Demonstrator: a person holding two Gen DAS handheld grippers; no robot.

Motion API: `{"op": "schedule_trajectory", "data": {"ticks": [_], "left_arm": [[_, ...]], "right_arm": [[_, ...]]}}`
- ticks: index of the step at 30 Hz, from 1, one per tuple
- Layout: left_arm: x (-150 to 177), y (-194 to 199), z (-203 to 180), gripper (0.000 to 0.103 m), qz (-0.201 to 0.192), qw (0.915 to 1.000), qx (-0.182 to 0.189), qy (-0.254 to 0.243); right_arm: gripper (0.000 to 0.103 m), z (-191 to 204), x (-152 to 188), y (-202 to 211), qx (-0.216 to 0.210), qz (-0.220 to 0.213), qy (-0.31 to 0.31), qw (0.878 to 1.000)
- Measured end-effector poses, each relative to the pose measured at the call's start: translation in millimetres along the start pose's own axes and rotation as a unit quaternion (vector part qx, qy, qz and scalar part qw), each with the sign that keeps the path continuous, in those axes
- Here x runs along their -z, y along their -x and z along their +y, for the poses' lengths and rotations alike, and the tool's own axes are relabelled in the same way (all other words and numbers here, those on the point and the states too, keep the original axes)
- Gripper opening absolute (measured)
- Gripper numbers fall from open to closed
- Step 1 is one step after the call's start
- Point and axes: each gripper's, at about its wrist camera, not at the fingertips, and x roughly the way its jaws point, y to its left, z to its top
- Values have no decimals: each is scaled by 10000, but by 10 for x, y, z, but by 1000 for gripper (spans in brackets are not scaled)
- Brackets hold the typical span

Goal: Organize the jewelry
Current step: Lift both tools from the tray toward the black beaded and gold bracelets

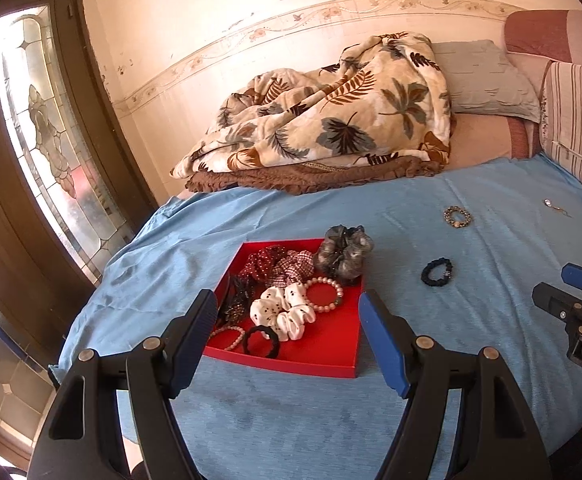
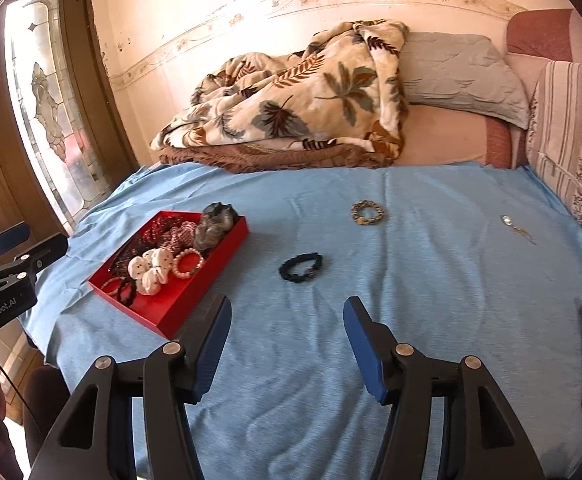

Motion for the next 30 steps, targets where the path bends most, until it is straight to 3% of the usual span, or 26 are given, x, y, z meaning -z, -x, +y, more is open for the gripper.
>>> {"op": "schedule_trajectory", "data": {"ticks": [11,18,30], "left_arm": [[-82,-7,6,73,-197,9992,264,242],[-154,-303,-205,73,103,9962,779,384],[-174,-801,-838,73,526,9941,921,-227]], "right_arm": [[66,-277,-13,87,417,-84,10,9991],[66,-689,-51,45,673,-10,-355,9971],[66,-893,-27,-323,709,261,-459,9961]]}}
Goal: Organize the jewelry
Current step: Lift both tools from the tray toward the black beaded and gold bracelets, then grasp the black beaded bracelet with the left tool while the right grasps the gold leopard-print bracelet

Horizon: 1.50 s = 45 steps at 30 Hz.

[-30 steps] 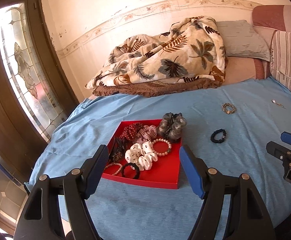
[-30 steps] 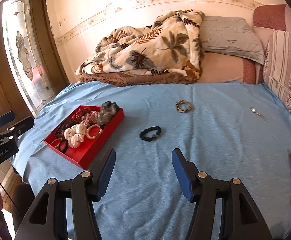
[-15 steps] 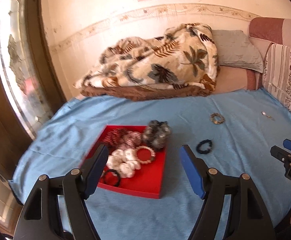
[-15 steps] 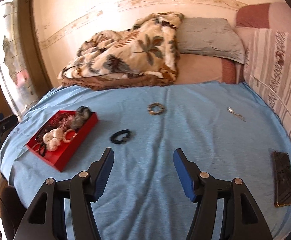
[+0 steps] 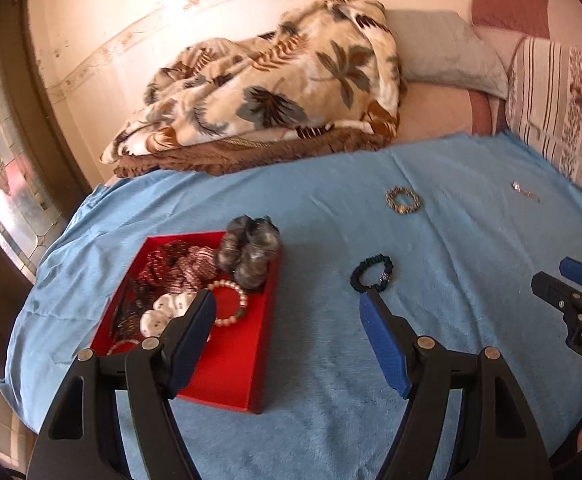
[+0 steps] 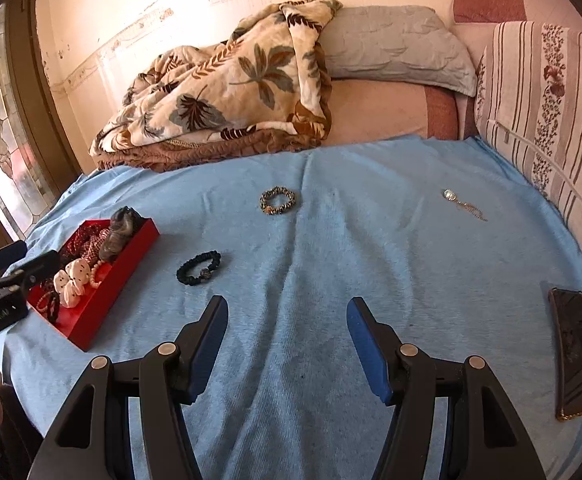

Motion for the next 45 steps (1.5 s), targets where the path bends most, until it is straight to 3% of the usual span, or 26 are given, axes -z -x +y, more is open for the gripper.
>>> {"op": "schedule_trajectory", "data": {"ticks": [27,42,43,45], "left_arm": [[0,-697,-176,73,657,9977,142,-120],[-175,-1268,-204,73,974,9894,1066,164],[-198,-1309,-210,72,958,9884,1164,180],[-233,-1380,-226,59,942,9873,1270,157]], "right_arm": [[66,-89,-65,-478,-45,364,-74,9993],[66,-126,-437,-1103,-208,484,71,9986],[66,-127,-495,-1181,-225,500,81,9985],[66,-128,-601,-1322,-251,536,92,9982]]}}
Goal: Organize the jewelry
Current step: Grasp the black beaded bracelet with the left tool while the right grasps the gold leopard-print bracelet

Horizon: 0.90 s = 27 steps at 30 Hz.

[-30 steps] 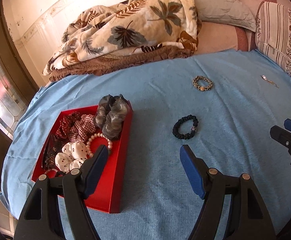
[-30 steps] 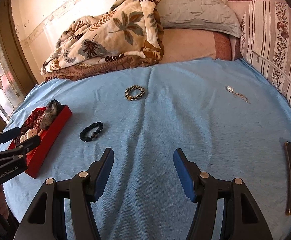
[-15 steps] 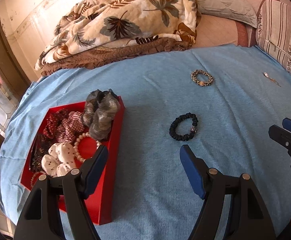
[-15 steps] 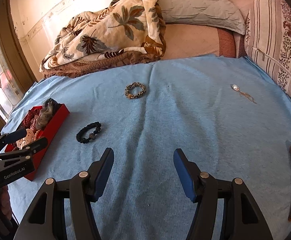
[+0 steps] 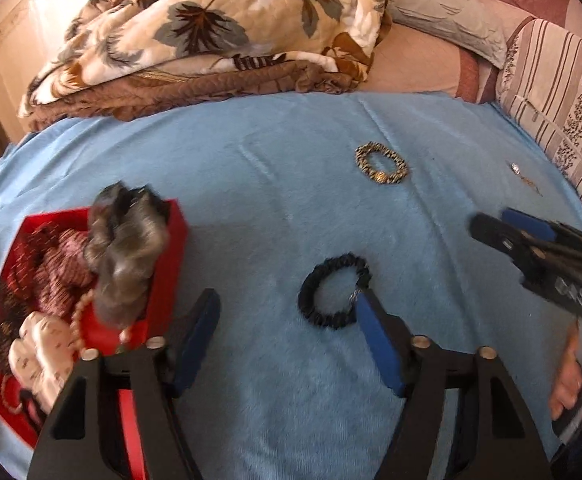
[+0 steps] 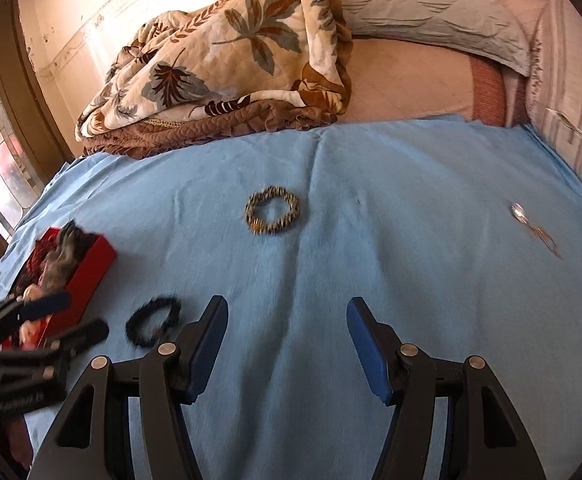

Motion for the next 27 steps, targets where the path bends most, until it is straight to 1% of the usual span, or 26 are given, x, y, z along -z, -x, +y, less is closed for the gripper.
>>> {"op": "schedule_trajectory", "data": {"ticks": [1,2,3,5,7,10,12,14,17,20,23,26,27], "left_arm": [[-19,-30,-1,55,21,10000,24,-13],[-44,-83,5,49,73,9999,71,-11],[-63,-136,14,45,123,9998,145,8],[-90,-211,24,43,182,9995,258,39],[-105,-291,32,43,226,9992,313,55],[-106,-401,58,43,337,9985,434,75],[-102,-456,76,43,393,9982,453,87],[-105,-466,92,43,346,9982,479,97],[-107,-493,103,43,320,9981,517,122],[-90,-518,85,43,270,9984,481,102],[-74,-545,25,47,215,9990,384,-12],[-50,-556,-56,51,153,9994,241,-170],[-46,-559,-67,51,141,9995,210,-176]], "right_arm": [[65,-9,-76,-82,-25,32,-5,10000],[62,-15,-149,-160,-48,57,-14,10000],[58,-16,-207,-229,-63,93,-12,9999],[54,-21,-300,-349,-66,146,-11,9999],[51,-15,-398,-493,-2,192,52,9998],[50,-22,-497,-694,89,273,125,9995],[48,-53,-539,-826,96,354,83,9993],[47,-104,-580,-958,98,415,-30,9991],[47,-150,-633,-1043,117,432,-107,9989],[47,-129,-683,-1083,205,378,-36,9991],[46,-73,-724,-1115,334,351,98,9988],[39,-11,-737,-1166,496,290,249,9980],[34,-9,-737,-1170,524,283,257,9979]]}}
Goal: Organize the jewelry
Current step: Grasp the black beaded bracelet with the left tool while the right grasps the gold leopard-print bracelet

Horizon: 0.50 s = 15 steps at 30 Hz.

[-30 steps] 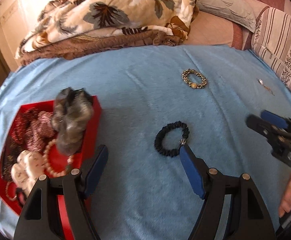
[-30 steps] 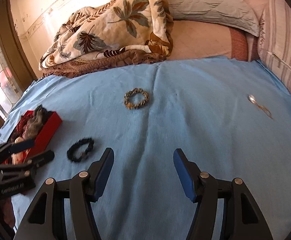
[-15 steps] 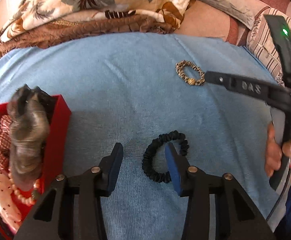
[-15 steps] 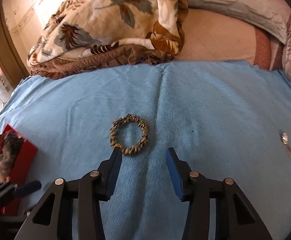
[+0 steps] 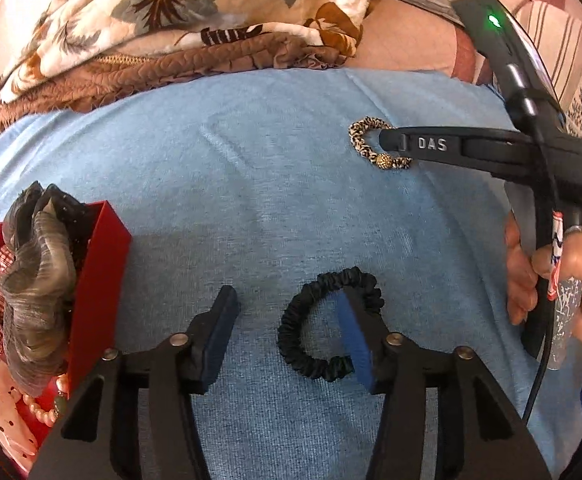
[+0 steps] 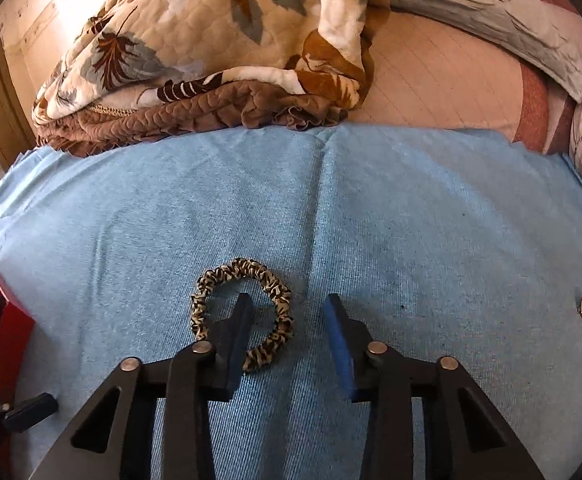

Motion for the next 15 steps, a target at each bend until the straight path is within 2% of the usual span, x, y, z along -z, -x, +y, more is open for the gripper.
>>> {"op": "schedule_trajectory", "data": {"ticks": [1,2,3,4,5,9,15], "left_arm": [[-6,-8,0,51,-1,10000,-13,11],[-10,-9,5,51,4,10000,-19,44],[-13,-5,10,41,8,10000,-30,69],[-17,13,18,29,-9,9999,-52,96],[-18,21,17,6,5,9999,-21,105],[10,93,20,7,87,9995,191,230],[69,365,-34,7,-62,9992,306,266]], "right_arm": [[23,2,3,4,6,-11,7,10000],[17,3,4,7,-27,1,9,10000],[10,1,9,22,-76,30,6,10000],[8,-1,18,43,-110,50,1,9999],[8,-10,32,62,-178,80,-25,9998],[7,-40,127,172,-398,130,-191,9989],[7,-18,254,501,-460,-69,-264,9986]]}}
